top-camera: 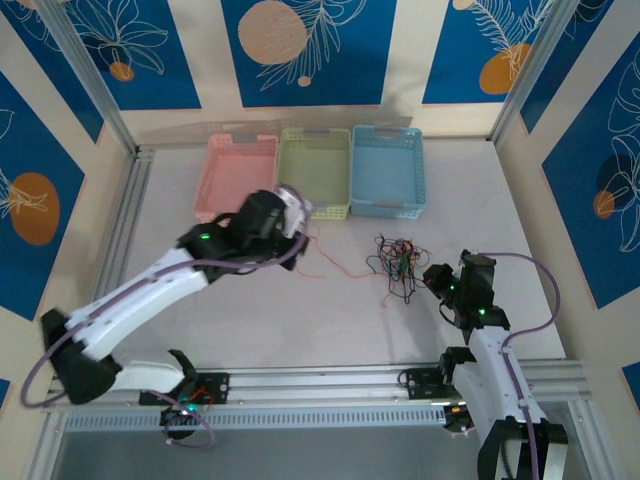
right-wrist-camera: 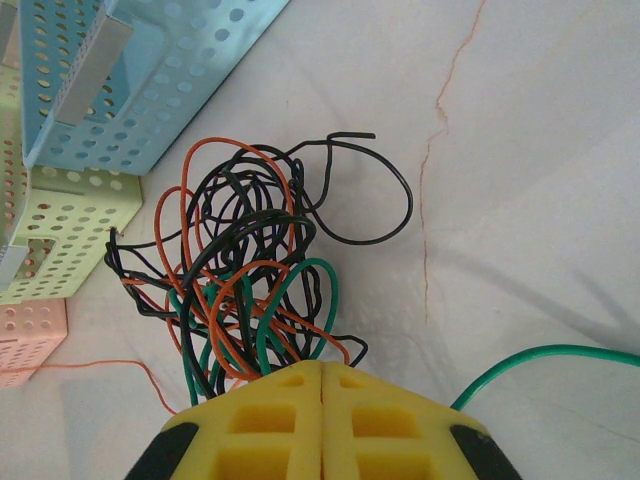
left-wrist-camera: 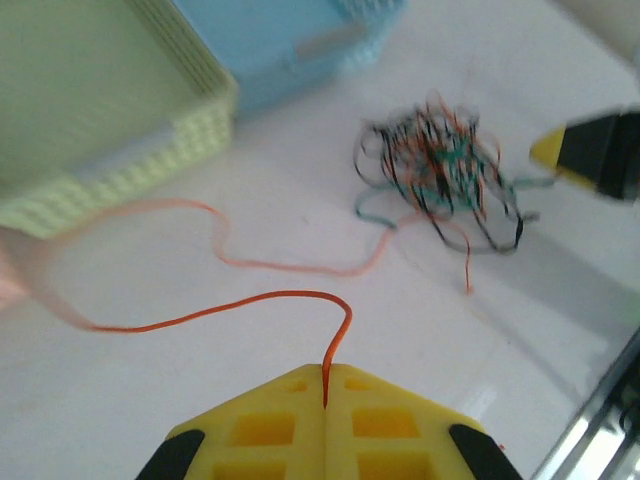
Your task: Untangle the cables
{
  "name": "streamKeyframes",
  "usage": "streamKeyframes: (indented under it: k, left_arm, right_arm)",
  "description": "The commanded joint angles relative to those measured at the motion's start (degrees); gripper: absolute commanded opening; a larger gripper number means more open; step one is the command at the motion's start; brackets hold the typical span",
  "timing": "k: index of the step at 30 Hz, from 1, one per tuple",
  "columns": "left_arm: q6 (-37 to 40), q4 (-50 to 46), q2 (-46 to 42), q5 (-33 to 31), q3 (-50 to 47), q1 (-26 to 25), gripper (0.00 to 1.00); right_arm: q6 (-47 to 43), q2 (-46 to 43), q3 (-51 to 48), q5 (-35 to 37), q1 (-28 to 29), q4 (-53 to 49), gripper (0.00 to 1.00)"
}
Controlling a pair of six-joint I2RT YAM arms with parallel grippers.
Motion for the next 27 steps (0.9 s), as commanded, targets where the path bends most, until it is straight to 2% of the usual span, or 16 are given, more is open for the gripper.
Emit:
streamKeyframes:
  k: [1,4,10,13,18,24,27]
  left_arm:
    - [-2.35,6.79,4.94,5.47,-2.33,-2.8,0.0]
    - [-4.65,11.94,10.01,7.31,-3.94,-4.65,0.0]
    - [-8.76,17.69,20.37,7.09,-2.62,-7.14,0.04]
    - [-10.9,22.34,24.75,10.32,-1.57,-8.84,0.05]
    - [-11.75,24.0,32.22,11.11,2.94,-12.66,0.06]
    - [-12.14,30.68,36.1,12.95,3.14,-14.05,0.11]
    - [-11.34,30.2,37.91,11.39,3.73,-14.09,0.13]
  right_arm:
    - [-0.63,-0.84,-0.32,0.35,0.6,-0.19,0.0]
    - [-0.63,-0.84,-0.32,0.36,0.71,-0.19,0.0]
    - [-0.72,-0.81,-0.32,0.43,0.93,-0.13,0.0]
    - [-0.71,-0.83,-0.32,0.45,0.97,-0.1,0.0]
    - [-0.89,-0.84,-0.24,0.44,1.14,-0.1,0.0]
    - [-0.96,-0.86,-0.23,0.44,1.32,-0.06,0.0]
    - [-1.03,-0.96,-0.23,0.46,1.41,-0.01,0.0]
